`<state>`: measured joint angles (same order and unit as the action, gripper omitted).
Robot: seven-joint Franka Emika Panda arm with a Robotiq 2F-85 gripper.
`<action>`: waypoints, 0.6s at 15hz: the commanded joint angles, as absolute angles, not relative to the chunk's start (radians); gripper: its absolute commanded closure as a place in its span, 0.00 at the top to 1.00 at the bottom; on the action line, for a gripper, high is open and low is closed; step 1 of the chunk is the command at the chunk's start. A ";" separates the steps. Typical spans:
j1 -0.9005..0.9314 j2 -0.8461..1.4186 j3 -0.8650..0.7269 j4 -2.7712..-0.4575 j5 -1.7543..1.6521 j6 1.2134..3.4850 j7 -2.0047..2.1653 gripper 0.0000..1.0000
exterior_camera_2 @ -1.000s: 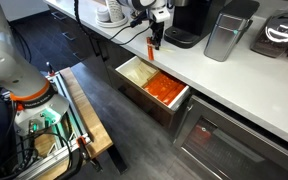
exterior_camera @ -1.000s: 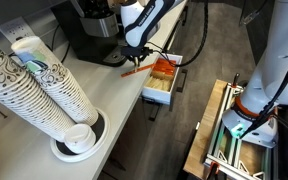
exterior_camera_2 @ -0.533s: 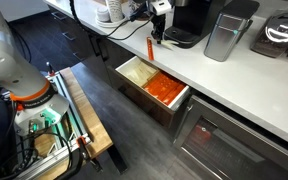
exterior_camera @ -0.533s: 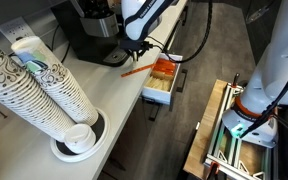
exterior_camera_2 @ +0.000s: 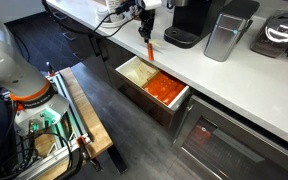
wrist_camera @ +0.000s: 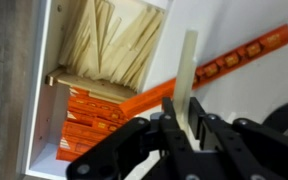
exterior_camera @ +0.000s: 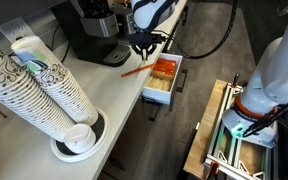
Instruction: Pick up the white objects from the kitchen counter and put them in the left side of the open drawer, pick up the red packet from the kitchen counter and put it in the right side of the open drawer
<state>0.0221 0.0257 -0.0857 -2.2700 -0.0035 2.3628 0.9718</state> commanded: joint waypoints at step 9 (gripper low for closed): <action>-0.027 -0.226 -0.067 -2.585 0.253 2.193 0.666 0.09</action>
<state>-0.0001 -0.1894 -0.0715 -2.5070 0.2034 2.1841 0.7397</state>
